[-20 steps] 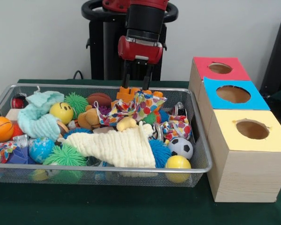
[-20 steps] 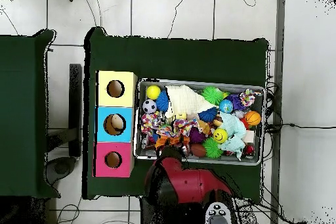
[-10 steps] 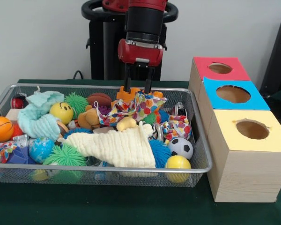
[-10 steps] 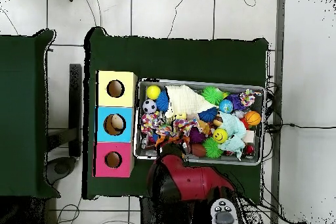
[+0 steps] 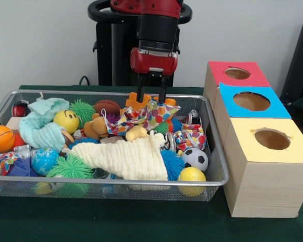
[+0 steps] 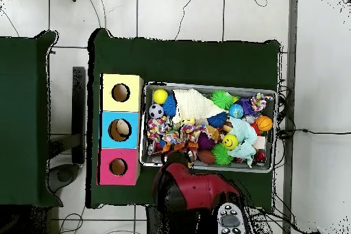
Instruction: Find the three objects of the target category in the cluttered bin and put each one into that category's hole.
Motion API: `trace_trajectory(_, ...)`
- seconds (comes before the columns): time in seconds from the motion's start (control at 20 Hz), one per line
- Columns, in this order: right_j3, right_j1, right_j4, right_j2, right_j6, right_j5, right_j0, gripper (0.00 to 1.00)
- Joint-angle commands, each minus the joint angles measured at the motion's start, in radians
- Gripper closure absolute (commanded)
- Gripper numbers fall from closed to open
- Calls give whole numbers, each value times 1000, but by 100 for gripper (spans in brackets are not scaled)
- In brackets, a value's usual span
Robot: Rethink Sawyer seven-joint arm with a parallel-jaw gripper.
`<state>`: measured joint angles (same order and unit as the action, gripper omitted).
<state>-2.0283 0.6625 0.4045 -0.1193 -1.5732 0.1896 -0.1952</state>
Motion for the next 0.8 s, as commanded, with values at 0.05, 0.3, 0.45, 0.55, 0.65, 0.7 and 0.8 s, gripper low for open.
trace_trajectory(0.05,57,-65,5,20,-117,-40,22,0)
trace_trajectory(0.3,74,-67,-10,-53,-121,4,66,0)
trace_trajectory(0.45,67,-58,-2,-54,-132,46,65,0)
trace_trajectory(0.55,60,-45,8,-50,-137,70,62,0)
trace_trajectory(0.65,62,-28,14,-49,-136,79,63,0)
trace_trajectory(0.7,61,-24,14,-54,-138,92,65,0)
trace_trajectory(0.8,63,-17,13,-59,-140,111,67,0)
